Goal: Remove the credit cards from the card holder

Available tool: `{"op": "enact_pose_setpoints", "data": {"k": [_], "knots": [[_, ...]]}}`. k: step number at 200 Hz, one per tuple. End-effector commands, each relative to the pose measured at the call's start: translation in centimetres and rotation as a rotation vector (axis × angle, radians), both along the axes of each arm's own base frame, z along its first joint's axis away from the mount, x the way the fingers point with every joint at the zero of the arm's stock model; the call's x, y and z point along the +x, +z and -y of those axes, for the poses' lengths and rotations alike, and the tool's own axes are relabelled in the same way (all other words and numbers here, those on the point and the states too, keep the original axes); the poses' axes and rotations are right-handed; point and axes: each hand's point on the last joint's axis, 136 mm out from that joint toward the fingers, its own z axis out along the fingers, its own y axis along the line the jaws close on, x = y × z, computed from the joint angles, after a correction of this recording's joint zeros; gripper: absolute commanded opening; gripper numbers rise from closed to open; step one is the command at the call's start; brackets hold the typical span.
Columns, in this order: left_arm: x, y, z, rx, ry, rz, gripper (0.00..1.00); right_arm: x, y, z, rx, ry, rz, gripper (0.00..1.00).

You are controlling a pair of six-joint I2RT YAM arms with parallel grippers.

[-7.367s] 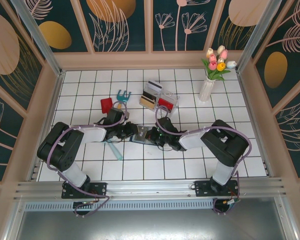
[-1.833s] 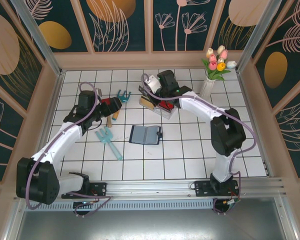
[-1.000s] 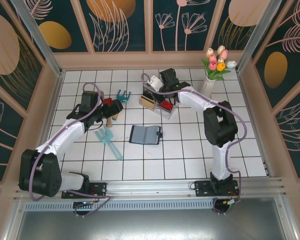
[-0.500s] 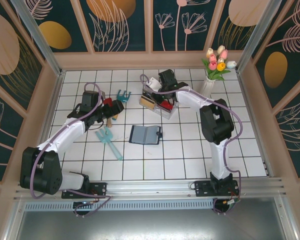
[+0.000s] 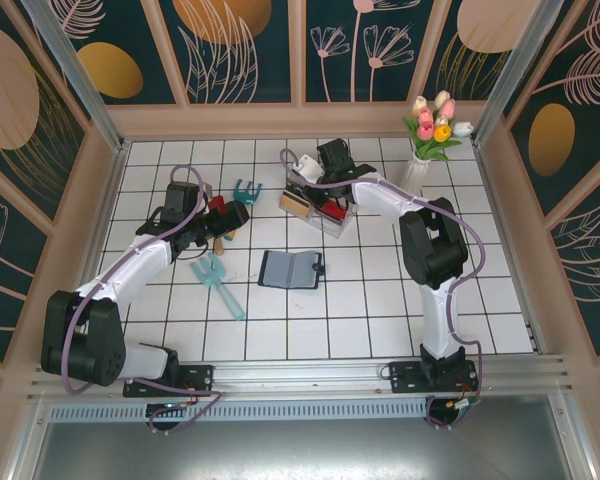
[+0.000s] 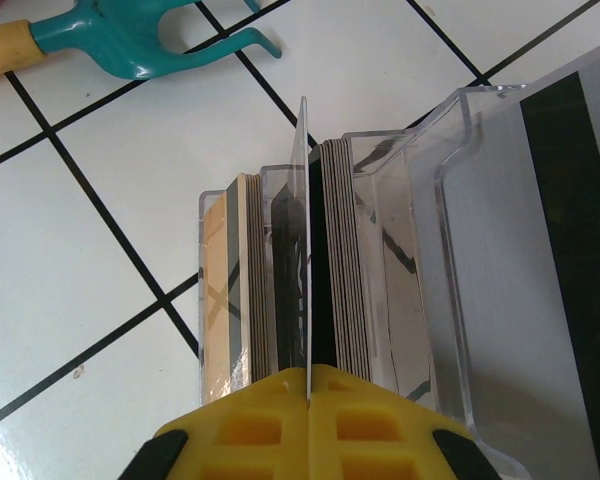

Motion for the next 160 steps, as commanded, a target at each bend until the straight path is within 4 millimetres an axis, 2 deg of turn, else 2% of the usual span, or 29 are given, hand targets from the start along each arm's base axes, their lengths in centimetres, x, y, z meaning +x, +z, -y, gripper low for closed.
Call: {"op": "enact_pose_setpoints", "data": {"k": [1, 30, 97, 135, 150, 160], "knots": [[0.8, 1.2, 0.2, -0.008, -0.026, 0.042, 0.98, 1.0, -0.4, 0.8, -0.029, -0.021, 0.01, 0.06], [0.7, 1.2, 0.3, -0.007, -0.03, 0.043, 0.98, 1.2, 0.3, 0.5, -0.023, -0.029, 0.023, 0.13], [0.7, 1.2, 0.4, -0.007, -0.039, 0.046, 0.99, 1.0, 2.6, 0.0, 0.017, -0.026, 0.047, 0.17], [0.6, 1.1, 0.4, -0.008, -0.042, 0.044, 0.98, 1.1, 2.5, 0.1, 0.003, -0.044, 0.049, 0.17], [0.5, 1.0, 0.4, -0.006, -0.043, 0.042, 0.98, 0.9, 3.6, -0.2, 0.034, -0.048, 0.049, 0.18], [0.5, 1.1, 0.4, -0.007, -0.045, 0.042, 0.98, 0.8, 5.2, -0.4, 0.073, -0.056, 0.06, 0.2]]}}
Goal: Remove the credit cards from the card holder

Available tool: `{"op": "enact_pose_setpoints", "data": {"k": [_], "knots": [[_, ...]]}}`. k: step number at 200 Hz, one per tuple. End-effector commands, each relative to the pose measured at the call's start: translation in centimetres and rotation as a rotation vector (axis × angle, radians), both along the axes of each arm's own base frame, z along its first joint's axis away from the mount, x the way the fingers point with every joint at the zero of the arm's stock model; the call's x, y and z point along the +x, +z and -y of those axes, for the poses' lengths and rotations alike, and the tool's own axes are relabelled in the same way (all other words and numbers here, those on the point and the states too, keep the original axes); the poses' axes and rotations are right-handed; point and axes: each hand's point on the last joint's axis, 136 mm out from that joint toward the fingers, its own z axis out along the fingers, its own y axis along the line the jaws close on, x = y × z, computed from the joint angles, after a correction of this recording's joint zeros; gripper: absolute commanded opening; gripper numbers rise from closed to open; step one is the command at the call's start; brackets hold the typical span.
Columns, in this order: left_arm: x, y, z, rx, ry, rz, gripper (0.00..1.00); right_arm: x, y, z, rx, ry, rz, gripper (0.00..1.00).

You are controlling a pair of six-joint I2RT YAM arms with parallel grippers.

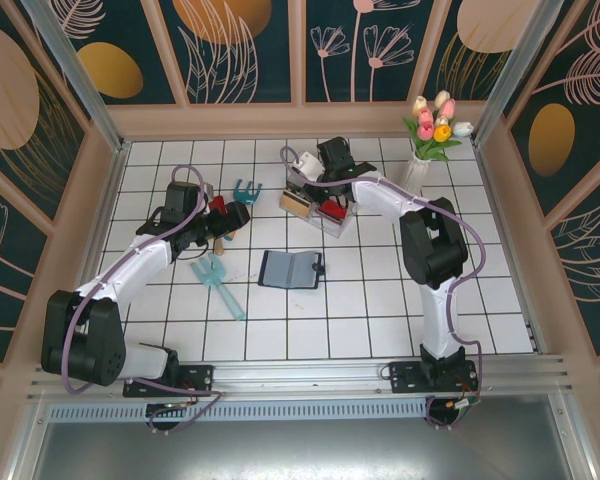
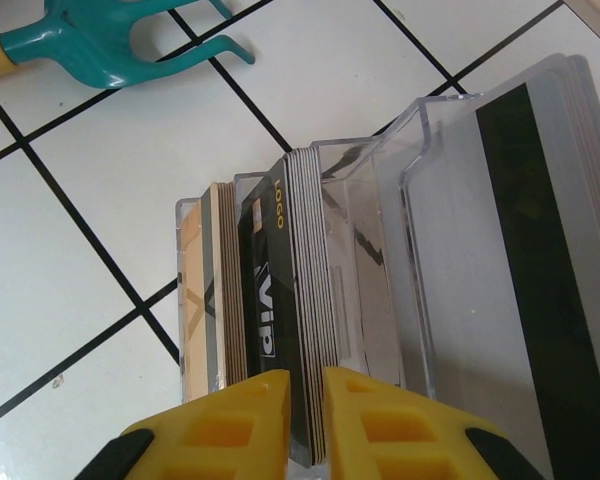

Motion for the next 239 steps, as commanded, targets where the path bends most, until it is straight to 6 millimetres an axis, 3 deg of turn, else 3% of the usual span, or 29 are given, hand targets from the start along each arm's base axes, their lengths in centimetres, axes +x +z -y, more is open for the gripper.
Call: {"op": "enact_pose_setpoints", "data": {"k": [1, 23, 68, 84, 113, 142, 177, 214, 230, 239], "knots": [[0.6, 1.0, 0.2, -0.006, -0.021, 0.037, 0.98, 0.2, 4.9, -0.7, 0.084, -0.023, 0.049, 0.2], [0.5, 0.9, 0.1, -0.004, -0.018, 0.034, 0.99, 0.0, 8.5, -0.7, 0.163, -0.094, 0.072, 0.4], [-0.5, 0.4, 0.5, -0.035, -0.038, 0.027, 0.99, -2.4, 14.9, 1.2, 0.349, -0.272, 0.119, 0.53], [-1.1, 0.0, 0.9, -0.049, -0.067, 0.022, 0.99, -4.4, 16.2, 1.2, 0.423, -0.346, 0.102, 0.57], [-2.2, -0.8, 2.0, -0.077, -0.112, 0.001, 0.98, -9.0, 16.6, 1.7, 0.475, -0.47, 0.114, 0.6], [-3.1, -1.6, 3.4, -0.064, -0.143, -0.019, 0.97, -13.4, 14.6, 2.6, 0.511, -0.643, 0.037, 0.59], [-3.9, -3.1, 5.2, -0.056, -0.164, -0.06, 0.94, -18.2, 8.7, 2.9, 0.559, -0.828, -0.177, 0.57], [-4.4, -4.5, 6.5, -0.061, -0.169, -0.096, 0.85, -21.9, 3.1, 0.0, 0.579, -0.882, -0.411, 0.49], [-4.7, -5.1, 6.8, -0.066, -0.17, -0.113, 0.75, -22.7, 1.5, -1.4, 0.588, -0.893, -0.467, 0.46], [-4.8, -5.3, 6.9, -0.066, -0.169, -0.122, 0.75, -22.8, 0.6, -1.7, 0.589, -0.916, -0.494, 0.46]]}}
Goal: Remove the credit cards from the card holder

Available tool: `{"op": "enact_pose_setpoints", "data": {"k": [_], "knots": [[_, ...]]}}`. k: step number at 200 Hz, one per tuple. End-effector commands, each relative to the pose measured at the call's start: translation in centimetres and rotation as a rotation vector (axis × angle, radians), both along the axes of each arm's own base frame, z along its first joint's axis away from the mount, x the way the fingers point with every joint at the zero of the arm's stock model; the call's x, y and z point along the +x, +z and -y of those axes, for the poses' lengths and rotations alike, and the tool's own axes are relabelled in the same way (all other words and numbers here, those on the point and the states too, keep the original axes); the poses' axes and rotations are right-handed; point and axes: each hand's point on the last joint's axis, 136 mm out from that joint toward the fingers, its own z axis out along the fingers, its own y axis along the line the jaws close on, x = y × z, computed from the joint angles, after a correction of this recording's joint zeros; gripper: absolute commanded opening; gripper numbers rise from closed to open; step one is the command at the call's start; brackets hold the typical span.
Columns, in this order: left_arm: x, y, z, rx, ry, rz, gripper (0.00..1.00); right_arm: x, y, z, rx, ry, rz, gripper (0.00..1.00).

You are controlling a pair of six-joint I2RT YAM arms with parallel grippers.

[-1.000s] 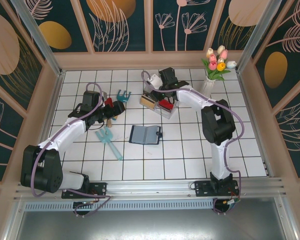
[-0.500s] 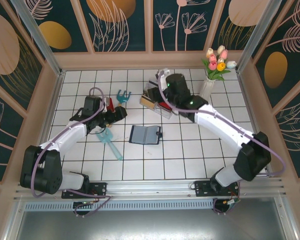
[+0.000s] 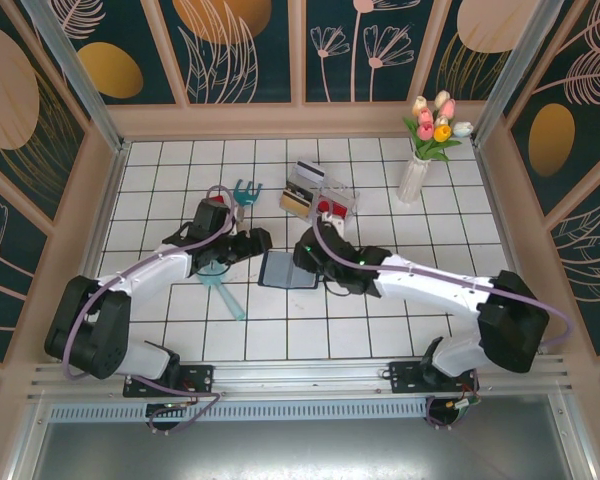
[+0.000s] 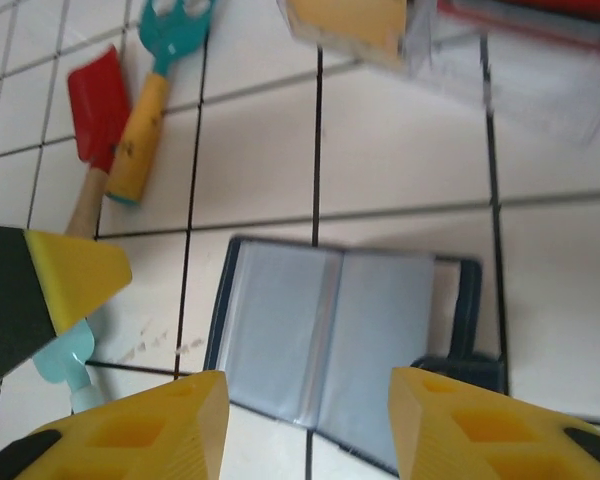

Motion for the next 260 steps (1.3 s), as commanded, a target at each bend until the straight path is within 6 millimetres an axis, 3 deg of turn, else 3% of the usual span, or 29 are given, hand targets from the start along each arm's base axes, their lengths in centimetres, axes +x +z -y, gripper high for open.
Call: {"op": "enact_pose_setpoints", "data": {"k": [1, 60, 124, 161, 202, 229, 260], "knots": [[0.0, -0.7, 0.3, -0.008, 0.018, -0.013, 0.75, -0.8, -2.1, -1.6, 0.111, -0.092, -0.112, 0.46], [-0.8, -3.1, 1.0, 0.006, 0.011, -0.089, 0.62, 0.1, -6.3, -2.4, 0.091, -0.123, -0.215, 0.42], [-2.2, -4.8, 1.9, -0.008, -0.019, -0.158, 0.43, 1.2, -9.5, -1.2, 0.06, -0.157, -0.287, 0.42], [-2.9, -5.0, 1.9, -0.026, -0.02, -0.175, 0.3, 1.2, -10.3, -1.2, 0.046, -0.145, -0.31, 0.42], [-3.0, -5.0, 2.1, -0.045, -0.015, -0.175, 0.28, 1.2, -10.9, -1.5, 0.037, -0.134, -0.327, 0.42], [-2.6, -4.9, 2.4, -0.056, -0.013, -0.177, 0.2, 1.2, -11.2, -1.4, 0.03, -0.134, -0.336, 0.43], [-2.2, -4.3, 2.0, -0.028, -0.002, -0.148, 0.2, 1.2, -11.4, -1.4, 0.025, -0.135, -0.341, 0.42]]}}
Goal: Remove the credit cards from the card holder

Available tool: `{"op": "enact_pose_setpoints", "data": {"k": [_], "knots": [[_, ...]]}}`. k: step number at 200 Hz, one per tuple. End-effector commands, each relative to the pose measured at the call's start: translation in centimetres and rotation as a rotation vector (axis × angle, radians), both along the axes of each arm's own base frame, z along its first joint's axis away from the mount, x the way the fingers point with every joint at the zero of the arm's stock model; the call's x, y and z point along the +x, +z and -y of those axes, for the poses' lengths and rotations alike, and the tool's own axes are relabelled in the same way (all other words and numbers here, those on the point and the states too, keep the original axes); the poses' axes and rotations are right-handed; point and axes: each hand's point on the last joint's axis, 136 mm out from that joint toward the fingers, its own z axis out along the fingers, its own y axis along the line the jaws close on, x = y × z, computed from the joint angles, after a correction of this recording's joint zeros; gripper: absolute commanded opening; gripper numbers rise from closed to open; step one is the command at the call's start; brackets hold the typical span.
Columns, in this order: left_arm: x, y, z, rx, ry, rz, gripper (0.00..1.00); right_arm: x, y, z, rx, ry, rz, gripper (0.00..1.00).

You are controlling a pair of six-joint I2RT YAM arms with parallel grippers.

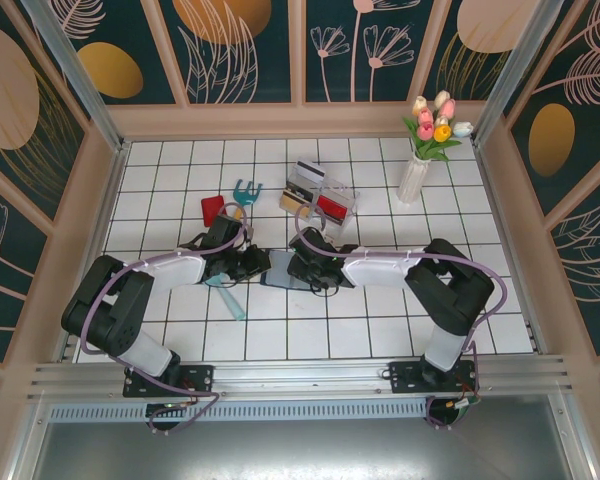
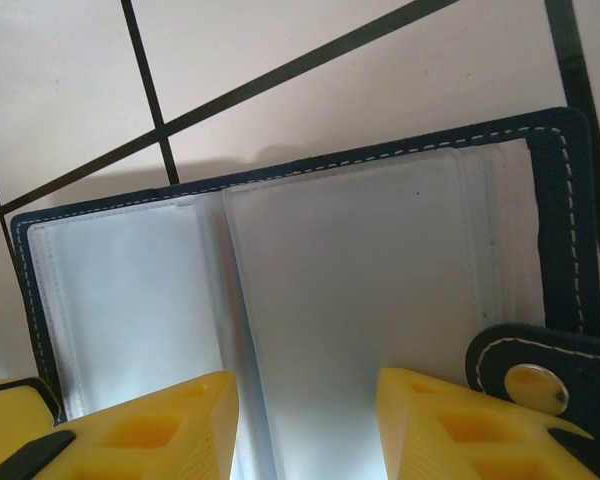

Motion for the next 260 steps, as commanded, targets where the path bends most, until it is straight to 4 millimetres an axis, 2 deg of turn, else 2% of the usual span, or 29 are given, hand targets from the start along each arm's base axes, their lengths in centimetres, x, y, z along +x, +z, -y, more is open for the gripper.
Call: {"op": "enact_pose_setpoints", "data": {"k": [1, 66, 110, 126, 176, 202, 260], "knots": [[0.5, 1.0, 0.1, 0.003, 0.0, 0.034, 0.2, 0.0, -0.9, 0.2, -0.017, -0.002, -0.028, 0.43], [-0.2, 2.0, 0.6, -0.073, 0.009, 0.056, 0.22, -0.3, -1.4, -0.2, -0.001, 0.011, -0.043, 0.43], [-0.8, 1.2, 1.3, -0.088, -0.024, 0.027, 0.18, -0.5, -1.9, -0.3, 0.001, 0.016, -0.061, 0.43], [-1.0, 1.0, 1.6, -0.089, -0.041, 0.015, 0.22, -0.4, -1.9, -0.3, 0.006, 0.014, -0.058, 0.42], [-0.9, -0.6, 0.8, -0.026, -0.024, -0.014, 0.31, -0.5, -1.9, 0.2, 0.004, 0.005, -0.063, 0.42], [-0.7, -0.4, 0.9, -0.032, -0.022, -0.009, 0.35, -0.6, -2.0, 0.4, 0.001, 0.002, -0.067, 0.42], [-1.4, 0.9, 2.7, -0.166, -0.072, -0.021, 0.27, -0.2, -2.0, 0.5, 0.013, -0.009, -0.058, 0.42]]}}
